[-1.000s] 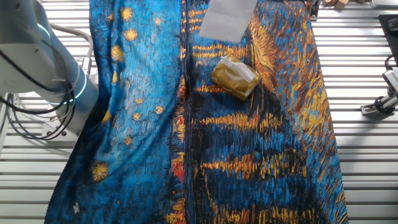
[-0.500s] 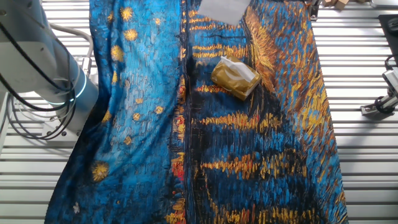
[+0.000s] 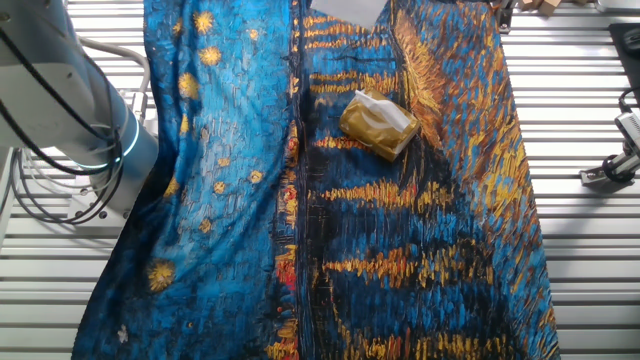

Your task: Pull out a napkin

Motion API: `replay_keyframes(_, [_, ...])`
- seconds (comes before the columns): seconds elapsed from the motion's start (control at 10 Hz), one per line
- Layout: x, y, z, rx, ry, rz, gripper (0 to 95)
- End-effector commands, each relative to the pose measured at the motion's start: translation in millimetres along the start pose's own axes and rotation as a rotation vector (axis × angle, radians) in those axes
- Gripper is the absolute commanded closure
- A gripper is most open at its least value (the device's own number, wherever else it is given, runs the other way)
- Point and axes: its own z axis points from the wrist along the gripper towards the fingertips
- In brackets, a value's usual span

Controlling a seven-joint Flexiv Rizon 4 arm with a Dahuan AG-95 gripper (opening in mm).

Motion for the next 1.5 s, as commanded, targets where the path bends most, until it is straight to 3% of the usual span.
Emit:
replay_keyframes(0.1, [-4.7,7.7,-1.2,-0.056,0.011,0.061,95.0])
replay_keyframes(0.2, [-4.9,7.9,-1.1,-0.085,0.016,0.070,95.0])
replay_keyframes(0.3, [-5.4,8.6,0.1,-0.087,0.013,0.070,95.0])
replay_keyframes(0.4, [-7.4,11.4,3.3,-0.136,0.016,0.055,95.0])
replay_keyframes(1.1, [-11.8,18.4,10.0,-0.176,0.026,0.041,95.0])
replay_keyframes(1.2, [-11.9,18.3,9.9,-0.229,0.037,0.024,95.0])
replay_keyframes(1.3, [-11.9,18.1,9.8,-0.251,0.037,-0.008,0.0])
replay_keyframes(1.4, [-11.9,18.0,9.8,-0.282,0.049,-0.009,0.0])
replay_keyframes(1.5, [-11.9,18.0,9.8,-0.275,0.049,-0.006,0.0])
